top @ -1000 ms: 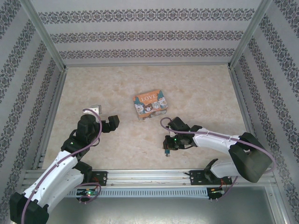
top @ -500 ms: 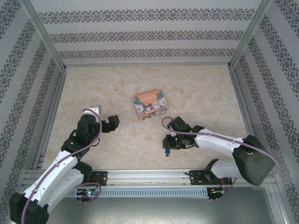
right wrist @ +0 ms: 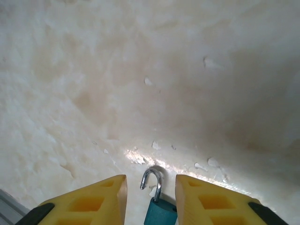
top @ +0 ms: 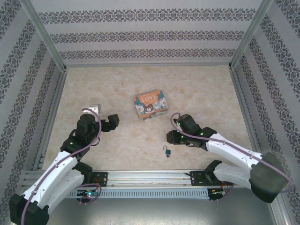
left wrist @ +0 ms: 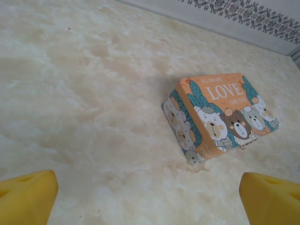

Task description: Unlock a padlock with a key

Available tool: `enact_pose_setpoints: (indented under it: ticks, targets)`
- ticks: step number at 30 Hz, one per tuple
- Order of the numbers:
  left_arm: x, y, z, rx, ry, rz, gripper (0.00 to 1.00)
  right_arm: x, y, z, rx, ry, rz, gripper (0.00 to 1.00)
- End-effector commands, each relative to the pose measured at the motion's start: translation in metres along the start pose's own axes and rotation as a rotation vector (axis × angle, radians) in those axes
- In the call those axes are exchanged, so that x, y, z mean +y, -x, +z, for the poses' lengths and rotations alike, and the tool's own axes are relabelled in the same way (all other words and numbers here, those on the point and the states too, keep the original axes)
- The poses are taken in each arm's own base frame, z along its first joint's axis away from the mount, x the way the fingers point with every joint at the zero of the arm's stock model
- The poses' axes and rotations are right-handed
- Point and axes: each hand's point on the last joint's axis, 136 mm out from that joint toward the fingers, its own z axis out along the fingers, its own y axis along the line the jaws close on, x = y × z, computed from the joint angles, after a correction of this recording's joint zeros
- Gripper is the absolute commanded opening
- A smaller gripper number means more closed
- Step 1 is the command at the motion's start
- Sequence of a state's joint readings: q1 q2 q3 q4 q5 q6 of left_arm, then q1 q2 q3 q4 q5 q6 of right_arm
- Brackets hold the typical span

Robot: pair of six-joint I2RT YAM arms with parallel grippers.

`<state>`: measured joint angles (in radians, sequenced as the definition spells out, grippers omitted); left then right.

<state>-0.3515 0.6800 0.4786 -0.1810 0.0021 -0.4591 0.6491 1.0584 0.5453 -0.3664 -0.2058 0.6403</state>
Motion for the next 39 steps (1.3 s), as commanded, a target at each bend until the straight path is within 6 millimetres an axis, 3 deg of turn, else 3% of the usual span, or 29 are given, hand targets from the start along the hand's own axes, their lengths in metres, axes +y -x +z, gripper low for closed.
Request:
enact_pose_setpoints:
  ticks: [1,9,18,27,32,39]
  targets:
    - [0.002,0.021,-0.008,-0.049,0.027,0.008,0.99,-0.002,0.021,-0.017,-0.094,-0.017,-0.029,0.35]
    - [0.010,0.037,-0.022,-0.094,0.093,0.055,0.99,-0.014,0.048,-0.048,-0.261,-0.031,-0.058,0.46]
    - [0.026,0.053,-0.035,-0.144,0.199,0.104,0.99,-0.031,0.084,-0.086,-0.480,-0.089,-0.122,0.51]
    - [0.037,0.062,-0.040,-0.188,0.274,0.131,0.99,-0.070,0.116,-0.119,-0.695,-0.248,-0.164,0.56]
    - [0.043,0.062,-0.040,-0.199,0.304,0.143,0.99,-0.096,0.125,-0.126,-0.775,-0.337,-0.165,0.69]
    - [0.053,0.059,-0.036,-0.214,0.337,0.139,0.99,-0.125,0.126,-0.116,-0.790,-0.444,-0.183,0.87]
